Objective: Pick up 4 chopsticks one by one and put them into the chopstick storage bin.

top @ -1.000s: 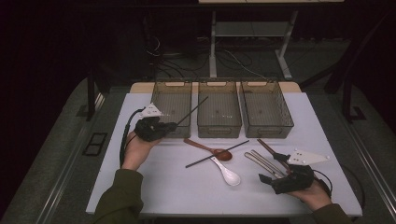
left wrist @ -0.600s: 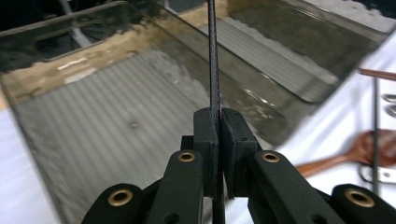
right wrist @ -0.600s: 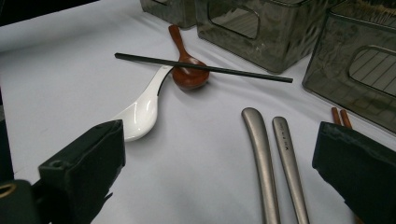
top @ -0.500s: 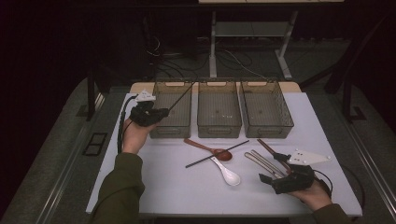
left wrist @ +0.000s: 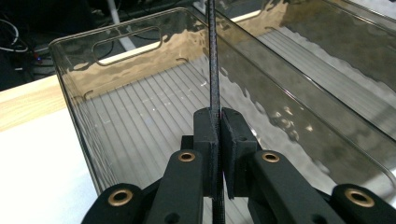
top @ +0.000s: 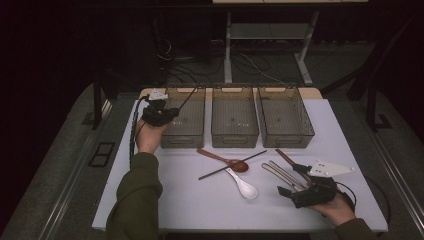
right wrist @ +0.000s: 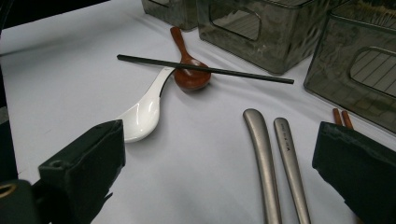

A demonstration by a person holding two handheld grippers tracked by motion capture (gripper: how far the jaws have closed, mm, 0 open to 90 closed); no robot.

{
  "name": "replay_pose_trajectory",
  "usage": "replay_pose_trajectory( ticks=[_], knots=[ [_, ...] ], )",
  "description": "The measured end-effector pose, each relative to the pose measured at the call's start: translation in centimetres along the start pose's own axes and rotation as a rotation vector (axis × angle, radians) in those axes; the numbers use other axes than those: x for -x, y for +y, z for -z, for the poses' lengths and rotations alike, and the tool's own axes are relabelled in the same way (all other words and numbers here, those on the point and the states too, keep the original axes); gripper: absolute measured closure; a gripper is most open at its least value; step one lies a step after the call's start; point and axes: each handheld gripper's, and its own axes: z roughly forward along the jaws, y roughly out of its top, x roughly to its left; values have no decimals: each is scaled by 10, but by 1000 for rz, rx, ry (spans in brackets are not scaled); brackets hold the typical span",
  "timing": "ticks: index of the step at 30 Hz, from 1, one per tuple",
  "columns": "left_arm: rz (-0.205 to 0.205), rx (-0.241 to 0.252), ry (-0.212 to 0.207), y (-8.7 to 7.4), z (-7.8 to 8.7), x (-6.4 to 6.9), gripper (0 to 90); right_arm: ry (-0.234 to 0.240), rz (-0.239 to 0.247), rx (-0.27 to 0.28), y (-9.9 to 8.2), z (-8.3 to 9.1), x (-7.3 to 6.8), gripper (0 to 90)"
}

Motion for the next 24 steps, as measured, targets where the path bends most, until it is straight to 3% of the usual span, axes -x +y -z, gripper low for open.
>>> replay_pose_trajectory(
  ticks=[10,24],
  knots=[
    [34,-61,42,-6,-14,-6,846,6,0,2,0,1,-1,27],
    [59,-116,57,-9,-20,-7,842,5,4,0,0,1,-1,27]
  ],
)
